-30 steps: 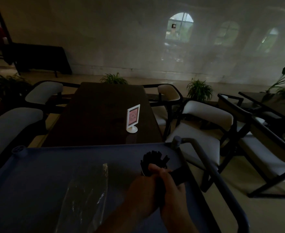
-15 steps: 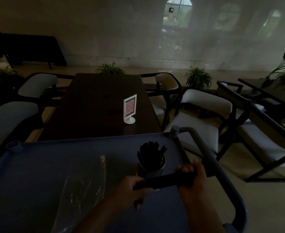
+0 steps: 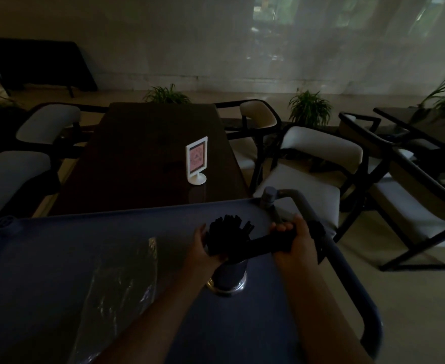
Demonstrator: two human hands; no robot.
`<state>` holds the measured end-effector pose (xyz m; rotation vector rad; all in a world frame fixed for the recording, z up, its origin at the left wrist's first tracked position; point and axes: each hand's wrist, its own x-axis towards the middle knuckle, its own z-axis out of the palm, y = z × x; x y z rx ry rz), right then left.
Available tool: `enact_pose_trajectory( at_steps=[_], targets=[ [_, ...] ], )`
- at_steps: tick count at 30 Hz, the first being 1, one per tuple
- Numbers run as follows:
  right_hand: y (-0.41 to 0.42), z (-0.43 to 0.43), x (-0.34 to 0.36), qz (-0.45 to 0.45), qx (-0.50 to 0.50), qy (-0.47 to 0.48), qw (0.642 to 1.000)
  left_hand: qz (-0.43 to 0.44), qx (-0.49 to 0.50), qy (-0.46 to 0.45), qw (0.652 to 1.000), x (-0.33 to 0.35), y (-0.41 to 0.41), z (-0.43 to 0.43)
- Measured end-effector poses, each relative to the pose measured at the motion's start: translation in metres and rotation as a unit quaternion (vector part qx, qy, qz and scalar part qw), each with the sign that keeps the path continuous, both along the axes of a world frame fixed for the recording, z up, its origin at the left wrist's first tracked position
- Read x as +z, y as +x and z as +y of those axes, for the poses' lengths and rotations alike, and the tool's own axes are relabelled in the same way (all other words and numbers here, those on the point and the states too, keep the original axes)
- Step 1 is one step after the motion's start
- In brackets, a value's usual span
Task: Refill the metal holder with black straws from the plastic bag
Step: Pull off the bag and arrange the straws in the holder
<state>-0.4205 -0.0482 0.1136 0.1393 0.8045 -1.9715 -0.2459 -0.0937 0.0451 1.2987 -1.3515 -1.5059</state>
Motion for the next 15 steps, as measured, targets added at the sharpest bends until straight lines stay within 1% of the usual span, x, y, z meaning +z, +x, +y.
enact_pose_trajectory(
  at_steps=[2,4,6,9,12,15],
  targets=[
    [-0.001,-0.008,0.000,0.007,-0.001,0.006,1.000,0.018,-0.023,-0.011,1.000,-0.003,-0.001,-0.003],
    [-0.004,-0.014,0.001,-0.006,0.000,0.011,1.000,0.020,-0.037,-0.031,0.999,-0.004,-0.002,-0.007],
    [-0.009,-0.017,0.000,-0.028,0.008,0.010,1.000,0.023,-0.038,-0.043,0.998,-0.002,-0.003,-0.009],
    [-0.014,-0.010,-0.003,-0.033,0.038,-0.002,0.999,0.031,-0.025,-0.062,0.997,0.000,-0.005,-0.011],
    [-0.019,-0.002,-0.007,-0.039,0.054,-0.007,0.998,0.030,-0.001,-0.044,0.999,-0.003,-0.007,-0.012],
    [-0.019,0.006,-0.011,-0.023,0.067,-0.015,0.997,0.016,0.008,-0.028,0.999,-0.003,-0.007,-0.013]
  ],
)
